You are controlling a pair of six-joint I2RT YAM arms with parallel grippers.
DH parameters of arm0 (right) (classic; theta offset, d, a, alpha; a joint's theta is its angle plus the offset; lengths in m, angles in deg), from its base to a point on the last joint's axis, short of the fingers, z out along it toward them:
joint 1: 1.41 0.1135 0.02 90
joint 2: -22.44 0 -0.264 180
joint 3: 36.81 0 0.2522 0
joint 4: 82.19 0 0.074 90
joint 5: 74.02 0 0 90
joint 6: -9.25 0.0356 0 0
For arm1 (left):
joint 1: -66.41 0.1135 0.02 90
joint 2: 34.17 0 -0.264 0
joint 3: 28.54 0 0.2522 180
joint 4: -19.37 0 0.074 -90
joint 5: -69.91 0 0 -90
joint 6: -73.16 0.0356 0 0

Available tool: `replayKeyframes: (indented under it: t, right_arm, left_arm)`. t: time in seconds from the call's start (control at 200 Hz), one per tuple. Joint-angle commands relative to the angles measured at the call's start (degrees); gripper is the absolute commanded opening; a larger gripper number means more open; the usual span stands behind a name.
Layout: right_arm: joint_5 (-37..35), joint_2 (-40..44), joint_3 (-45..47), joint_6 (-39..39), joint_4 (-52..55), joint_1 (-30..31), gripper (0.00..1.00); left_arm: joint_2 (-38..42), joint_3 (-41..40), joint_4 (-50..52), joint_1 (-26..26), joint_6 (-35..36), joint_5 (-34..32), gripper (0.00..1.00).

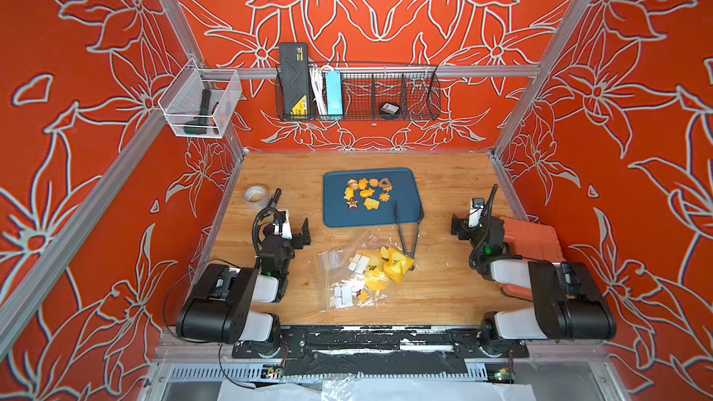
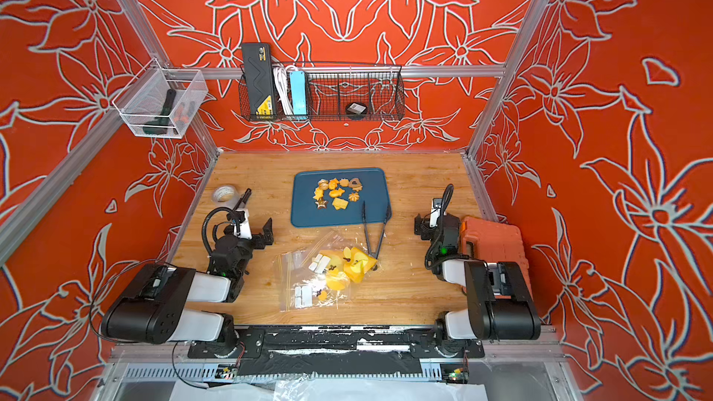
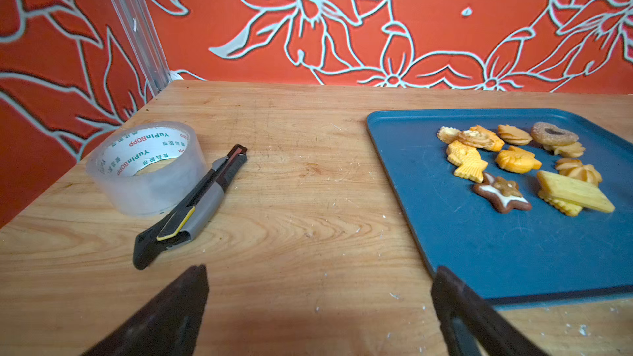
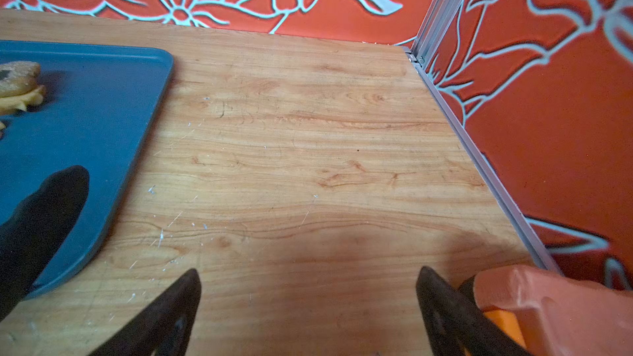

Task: Put the cookies into a resealable bag to prevent moisture
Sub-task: Move the ziploc bag to the ziploc bag.

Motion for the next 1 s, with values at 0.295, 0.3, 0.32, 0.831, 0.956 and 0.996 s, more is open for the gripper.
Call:
replayKeyframes:
  t: [0.295,0.3,0.32,0.831,0.956,0.996]
  right_arm:
    - [0.3,-0.2,-1.0,-0.2,0.5,-0.3,0.98]
    - [0.3,-0.2,-1.0,-0.2,0.5,-0.3,0.98]
    - [0.3,-0.2,-1.0,-0.2,0.5,-0.3,0.98]
    - [0.3,-0.2,-0.9,-0.2,0.4,-0.3,0.98]
    - [0.3,-0.2,-0.9,-0.2,0.4,-0.3,0.98]
    - [0.3,-0.2,-0.9,-0.2,0.4,-0.3,0.98]
  left_arm:
    - [0.0,0.9,-0.5,0.4,0.1,1.5,1.00]
    - [0.0,0.9,-0.5,0.4,0.1,1.5,1.00]
    - [0.1,0.9,-0.5,0.4,0.1,1.5,1.00]
    - [0.0,0.9,-0.6,0.7,-0.1,1.9,1.00]
    - [0.1,0.8,-0.6,0.7,0.0,1.9,1.00]
    - [0.0,0.8,-0.6,0.8,0.0,1.9,1.00]
